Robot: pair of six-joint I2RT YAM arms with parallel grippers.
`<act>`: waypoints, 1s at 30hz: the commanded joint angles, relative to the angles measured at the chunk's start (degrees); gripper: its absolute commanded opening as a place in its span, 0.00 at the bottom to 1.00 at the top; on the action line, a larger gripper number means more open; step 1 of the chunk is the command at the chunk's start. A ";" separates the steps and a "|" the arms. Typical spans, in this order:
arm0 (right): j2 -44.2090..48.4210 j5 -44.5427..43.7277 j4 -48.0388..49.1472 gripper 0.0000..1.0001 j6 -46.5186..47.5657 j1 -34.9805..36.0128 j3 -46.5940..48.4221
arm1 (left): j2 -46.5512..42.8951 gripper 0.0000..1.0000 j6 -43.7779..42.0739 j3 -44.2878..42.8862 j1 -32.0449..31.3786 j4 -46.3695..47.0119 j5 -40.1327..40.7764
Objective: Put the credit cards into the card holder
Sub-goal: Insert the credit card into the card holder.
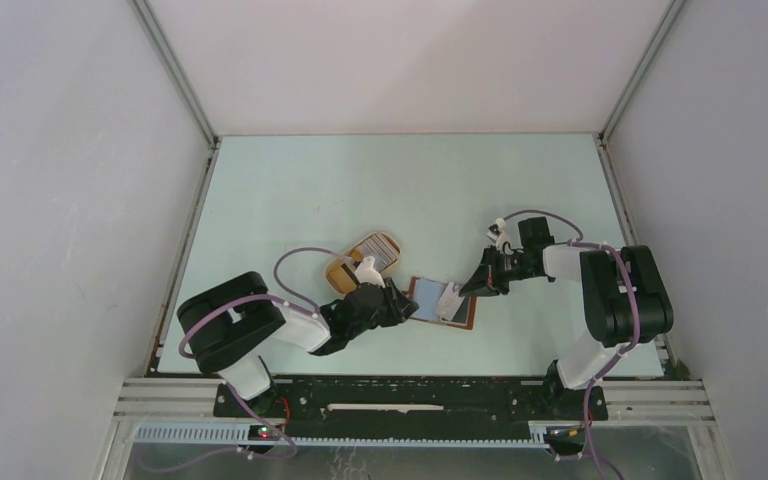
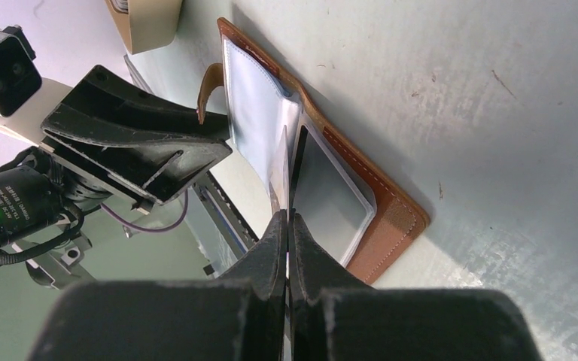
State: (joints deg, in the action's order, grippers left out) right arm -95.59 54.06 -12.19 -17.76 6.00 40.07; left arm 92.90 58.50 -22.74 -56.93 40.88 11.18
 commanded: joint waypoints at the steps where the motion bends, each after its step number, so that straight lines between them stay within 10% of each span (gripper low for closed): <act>1: -0.91 -0.23 -0.52 0.00 0.09 0.68 1.59 | 1.52 0.31 -0.27 -1.25 -0.74 -0.86 -1.66; 30: -10.20 0.61 -14.53 0.00 10.20 5.07 11.57 | 1.83 0.31 -1.55 -1.68 -0.64 -0.37 -2.28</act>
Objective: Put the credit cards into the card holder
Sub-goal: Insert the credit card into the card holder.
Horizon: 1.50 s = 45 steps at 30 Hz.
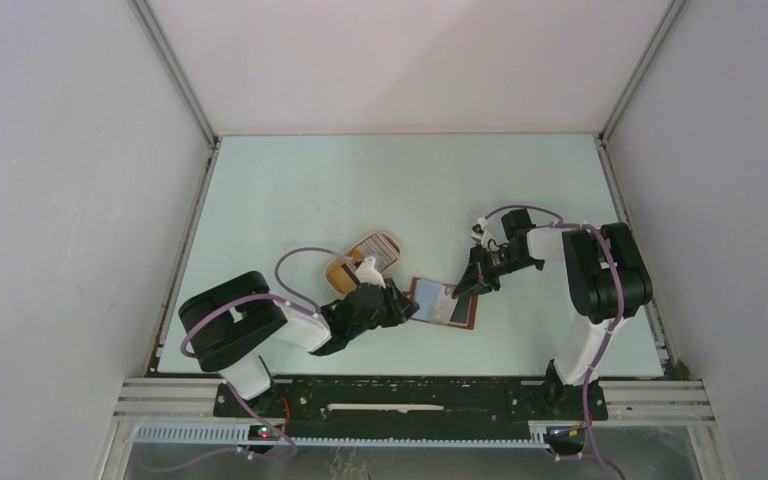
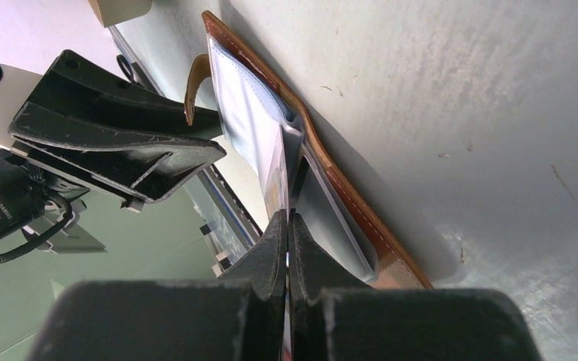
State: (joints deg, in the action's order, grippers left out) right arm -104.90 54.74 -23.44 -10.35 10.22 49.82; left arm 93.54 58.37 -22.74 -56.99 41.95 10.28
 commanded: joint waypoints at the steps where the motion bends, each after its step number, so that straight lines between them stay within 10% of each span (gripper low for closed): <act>1: -1.04 -0.12 -3.43 0.00 2.75 0.86 1.97 | 1.28 0.31 -1.42 -1.68 -0.58 -1.44 -1.43; 45: -3.29 -3.23 -8.77 0.32 6.73 1.87 7.78 | -8.77 0.47 -3.50 5.47 -0.75 3.08 -4.19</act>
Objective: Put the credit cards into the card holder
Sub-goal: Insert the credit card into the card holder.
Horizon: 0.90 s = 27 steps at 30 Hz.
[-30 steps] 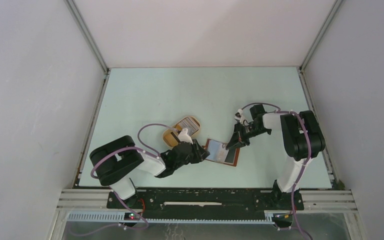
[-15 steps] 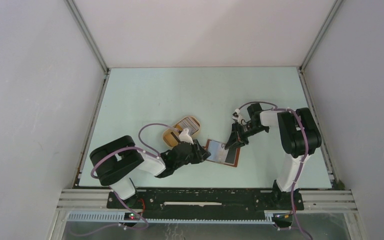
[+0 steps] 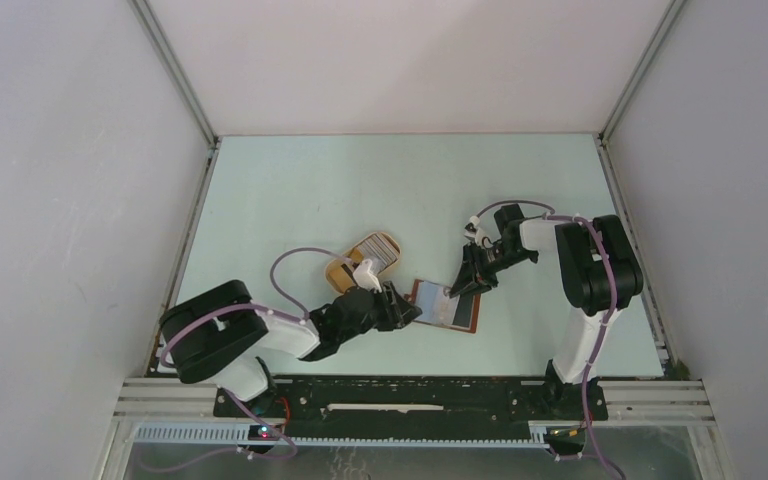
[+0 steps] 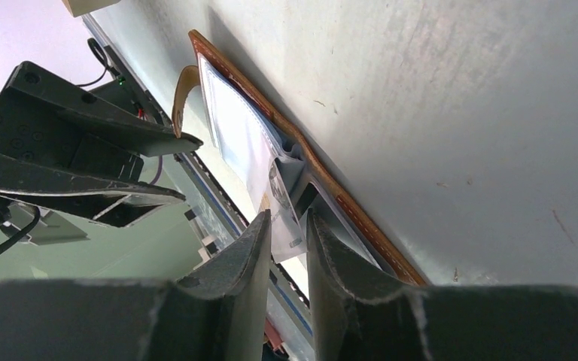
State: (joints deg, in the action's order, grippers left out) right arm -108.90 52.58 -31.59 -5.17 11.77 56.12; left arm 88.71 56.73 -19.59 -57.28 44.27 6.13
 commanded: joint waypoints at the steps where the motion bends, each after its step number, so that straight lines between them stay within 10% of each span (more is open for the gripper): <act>1: 0.67 -1.19 -0.65 0.32 1.61 0.28 1.49 | -4.97 0.47 -2.03 2.61 -0.51 0.16 0.22; 13: 0.71 -2.39 -1.71 0.33 3.15 1.71 2.50 | -8.66 0.47 -14.01 -4.92 -6.06 -7.35 0.76; 27: 0.46 -2.87 -1.90 0.32 3.25 2.20 2.79 | 6.92 0.38 -15.17 -23.00 -10.05 -13.42 -0.43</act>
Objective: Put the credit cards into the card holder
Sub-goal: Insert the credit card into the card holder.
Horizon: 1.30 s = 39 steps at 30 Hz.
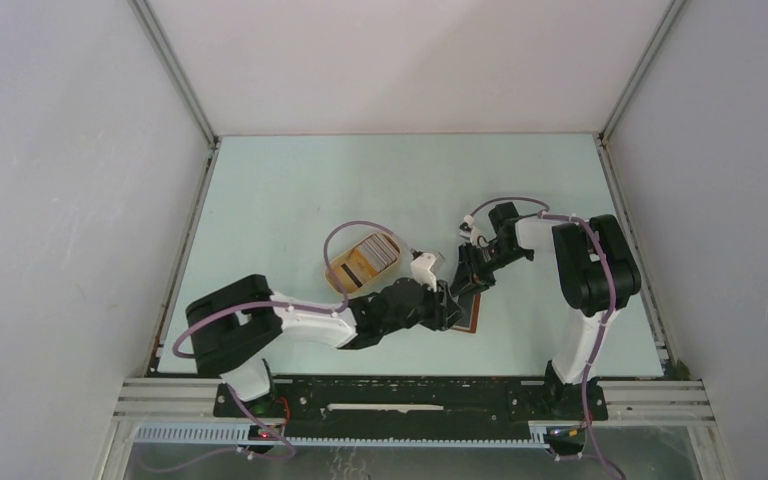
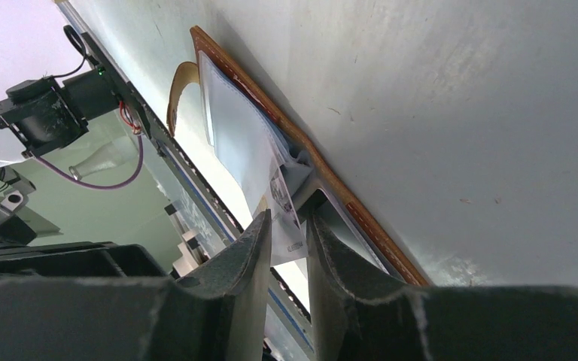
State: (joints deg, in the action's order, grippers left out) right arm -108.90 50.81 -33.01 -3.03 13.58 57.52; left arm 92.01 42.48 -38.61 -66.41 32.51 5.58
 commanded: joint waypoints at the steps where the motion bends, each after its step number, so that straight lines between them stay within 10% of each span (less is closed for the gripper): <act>1: 0.34 -1.16 -0.52 0.32 1.02 0.48 1.54 | 4.48 0.37 -0.91 -5.15 -1.32 -2.29 0.49; 39: 0.66 -1.07 -1.45 0.35 1.64 0.57 2.26 | 14.14 0.45 -3.55 -22.36 -5.92 -28.45 21.09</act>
State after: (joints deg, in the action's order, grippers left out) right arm -108.90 50.09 -33.52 -2.92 13.89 57.87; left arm 106.96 40.51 -58.89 -72.01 4.54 23.77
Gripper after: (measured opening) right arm 0.339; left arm 0.451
